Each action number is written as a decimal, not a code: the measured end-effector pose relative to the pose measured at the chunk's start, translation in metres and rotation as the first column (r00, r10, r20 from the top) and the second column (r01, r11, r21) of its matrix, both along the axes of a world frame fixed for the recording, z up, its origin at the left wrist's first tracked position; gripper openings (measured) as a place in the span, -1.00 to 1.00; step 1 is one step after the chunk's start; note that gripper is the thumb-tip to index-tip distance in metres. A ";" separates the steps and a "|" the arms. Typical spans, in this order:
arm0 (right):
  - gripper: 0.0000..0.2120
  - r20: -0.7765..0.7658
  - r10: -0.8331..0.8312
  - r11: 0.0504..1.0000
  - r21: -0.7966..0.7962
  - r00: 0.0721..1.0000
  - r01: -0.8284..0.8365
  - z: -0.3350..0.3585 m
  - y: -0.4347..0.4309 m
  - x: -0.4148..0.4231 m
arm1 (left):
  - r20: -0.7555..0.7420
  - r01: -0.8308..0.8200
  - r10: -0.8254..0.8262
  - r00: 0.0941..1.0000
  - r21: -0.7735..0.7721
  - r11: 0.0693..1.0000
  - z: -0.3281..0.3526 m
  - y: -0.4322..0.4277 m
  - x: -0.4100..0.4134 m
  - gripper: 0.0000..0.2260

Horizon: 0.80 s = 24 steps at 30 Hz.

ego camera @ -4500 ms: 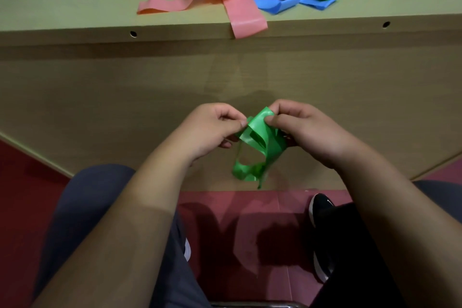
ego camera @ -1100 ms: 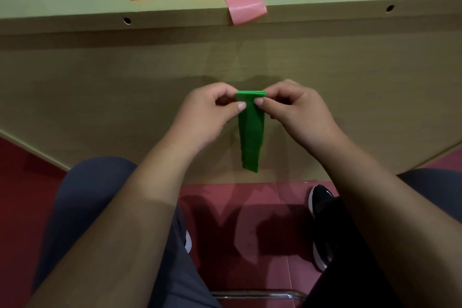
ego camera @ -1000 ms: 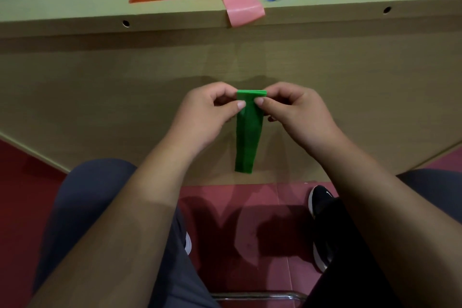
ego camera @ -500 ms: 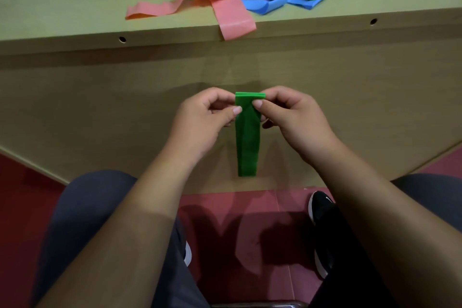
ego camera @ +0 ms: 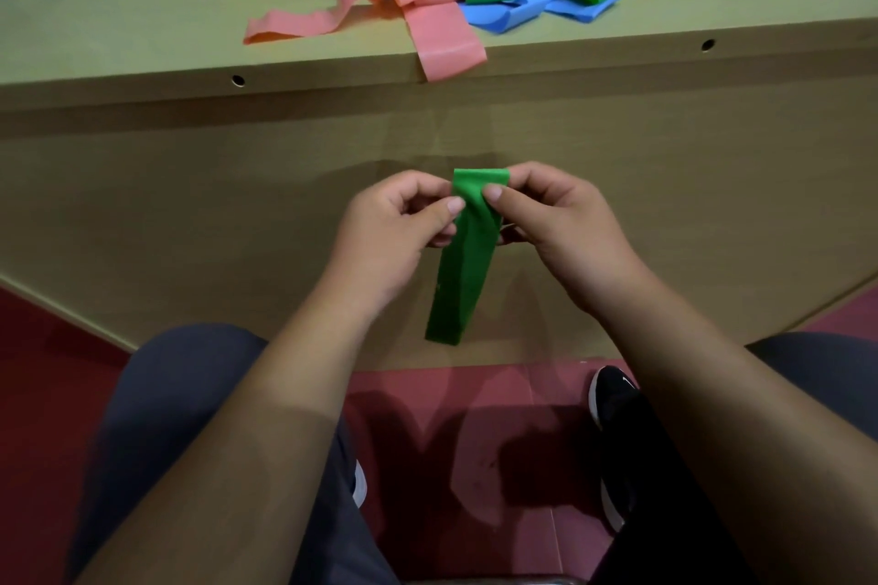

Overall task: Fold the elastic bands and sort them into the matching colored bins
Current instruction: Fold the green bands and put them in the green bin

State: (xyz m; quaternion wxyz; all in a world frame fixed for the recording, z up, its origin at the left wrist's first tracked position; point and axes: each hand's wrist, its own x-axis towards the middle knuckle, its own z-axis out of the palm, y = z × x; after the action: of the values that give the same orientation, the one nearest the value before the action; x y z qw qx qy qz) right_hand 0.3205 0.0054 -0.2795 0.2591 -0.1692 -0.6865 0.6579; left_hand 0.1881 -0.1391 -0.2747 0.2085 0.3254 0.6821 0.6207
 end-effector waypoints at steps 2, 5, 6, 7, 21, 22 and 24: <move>-0.87 -0.023 -0.008 1.000 0.011 1.000 0.008 0.000 -0.001 -0.001 | 0.034 -0.013 0.012 0.999 0.010 1.000 0.001 0.000 0.002 -0.91; -0.94 -0.051 -0.018 0.999 0.027 0.999 0.020 0.001 -0.001 -0.002 | 0.104 -0.027 0.025 0.994 0.018 0.999 0.002 -0.001 0.005 -0.95; -0.96 -0.058 -0.028 0.998 0.047 0.998 0.031 0.002 -0.001 -0.002 | 0.112 -0.030 0.028 0.993 0.015 0.999 0.004 -0.001 0.006 -0.95; -0.97 -0.063 -0.042 0.997 0.069 0.997 0.046 0.002 -0.001 -0.002 | 0.109 -0.030 0.029 0.994 0.008 1.000 0.005 -0.001 0.008 -0.94; -0.92 -0.183 -0.198 0.963 0.149 0.963 0.226 0.084 0.023 0.016 | -0.160 0.007 -0.003 0.987 0.028 1.000 0.088 0.014 0.018 -0.90; -0.93 -0.189 -0.215 0.957 0.155 0.958 0.246 0.091 0.027 0.016 | -0.187 0.017 -0.011 0.982 0.028 0.999 0.095 0.018 0.017 -0.89; -0.92 -0.214 -0.261 0.944 0.147 0.941 0.295 0.104 0.034 0.014 | -0.247 0.031 -0.021 0.969 0.036 0.999 0.112 0.027 0.017 -0.90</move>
State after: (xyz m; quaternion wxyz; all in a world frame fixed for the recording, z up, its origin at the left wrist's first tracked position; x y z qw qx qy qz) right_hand 0.3342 0.0396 -0.1753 0.4287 -0.1770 -0.6830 0.5643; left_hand 0.2053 -0.1120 -0.1627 0.1239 0.4129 0.6860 0.5861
